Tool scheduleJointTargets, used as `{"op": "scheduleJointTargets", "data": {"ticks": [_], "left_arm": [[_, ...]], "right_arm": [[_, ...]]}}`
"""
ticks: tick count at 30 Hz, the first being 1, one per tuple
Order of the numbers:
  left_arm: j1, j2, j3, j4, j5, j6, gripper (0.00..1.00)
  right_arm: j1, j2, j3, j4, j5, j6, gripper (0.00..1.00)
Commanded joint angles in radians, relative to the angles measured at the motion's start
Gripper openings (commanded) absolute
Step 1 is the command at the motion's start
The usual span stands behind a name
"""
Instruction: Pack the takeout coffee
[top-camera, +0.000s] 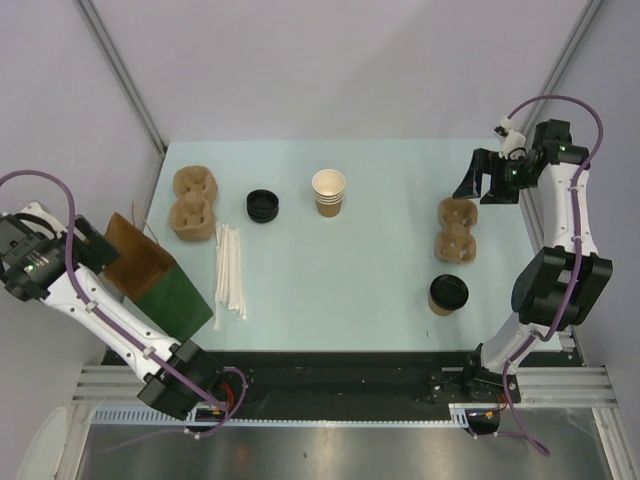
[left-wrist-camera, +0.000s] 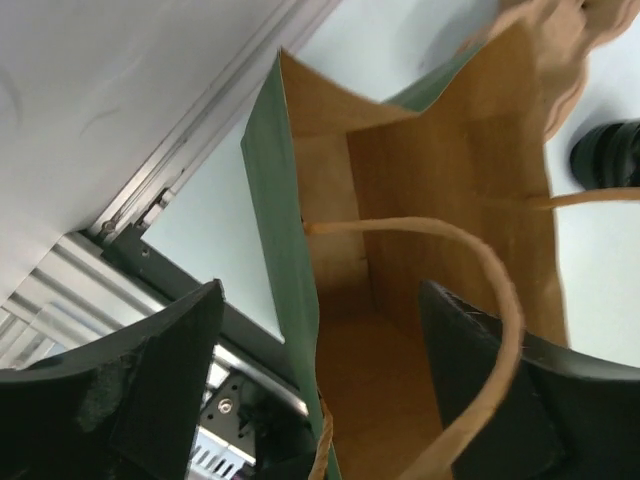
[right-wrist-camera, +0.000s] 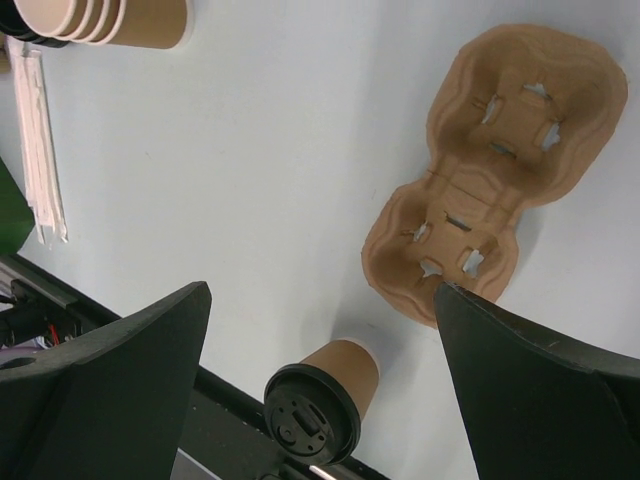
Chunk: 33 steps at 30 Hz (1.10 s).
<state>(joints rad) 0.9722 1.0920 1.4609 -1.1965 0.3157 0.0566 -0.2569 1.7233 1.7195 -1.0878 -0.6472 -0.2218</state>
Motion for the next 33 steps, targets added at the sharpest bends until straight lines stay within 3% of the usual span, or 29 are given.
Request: {"op": "scheduleJointTargets", "data": {"ticks": [1,5,6,7,8,11,19,23,33], "left_arm": [[0.013,-0.037,-0.033,0.014,0.025,0.040,0.77],[0.011,-0.023,-0.045,0.028,0.032,0.055,0.62],[0.013,-0.018,-0.040,0.017,0.048,0.061,0.48],[0.011,-0.008,-0.030,0.008,0.084,0.075,0.41],[0.013,-0.003,-0.002,-0.009,0.112,0.080,0.25],[0.011,-0.004,0.076,-0.023,0.192,0.081,0.00],[-0.012,0.006,0.355,-0.037,0.353,0.032,0.00],[-0.171,-0.014,0.469,0.012,0.387,-0.026,0.00],[-0.374,-0.049,0.521,0.185,0.618,-0.311,0.00]], "right_arm": [[0.002,-0.047,0.060,-0.014,-0.049,-0.004,1.00],[0.001,-0.048,0.068,-0.017,-0.068,-0.002,1.00],[-0.001,-0.048,0.069,-0.018,-0.074,-0.001,1.00],[0.001,-0.050,0.072,-0.018,-0.087,-0.001,1.00],[-0.002,-0.054,0.075,-0.020,-0.095,0.004,1.00],[-0.002,-0.074,0.077,-0.030,-0.143,0.010,1.00],[-0.016,-0.133,0.092,-0.063,-0.256,-0.039,1.00],[-0.022,-0.145,0.124,-0.081,-0.325,-0.045,1.00],[-0.013,-0.200,0.173,-0.064,-0.433,0.021,1.00]]}}
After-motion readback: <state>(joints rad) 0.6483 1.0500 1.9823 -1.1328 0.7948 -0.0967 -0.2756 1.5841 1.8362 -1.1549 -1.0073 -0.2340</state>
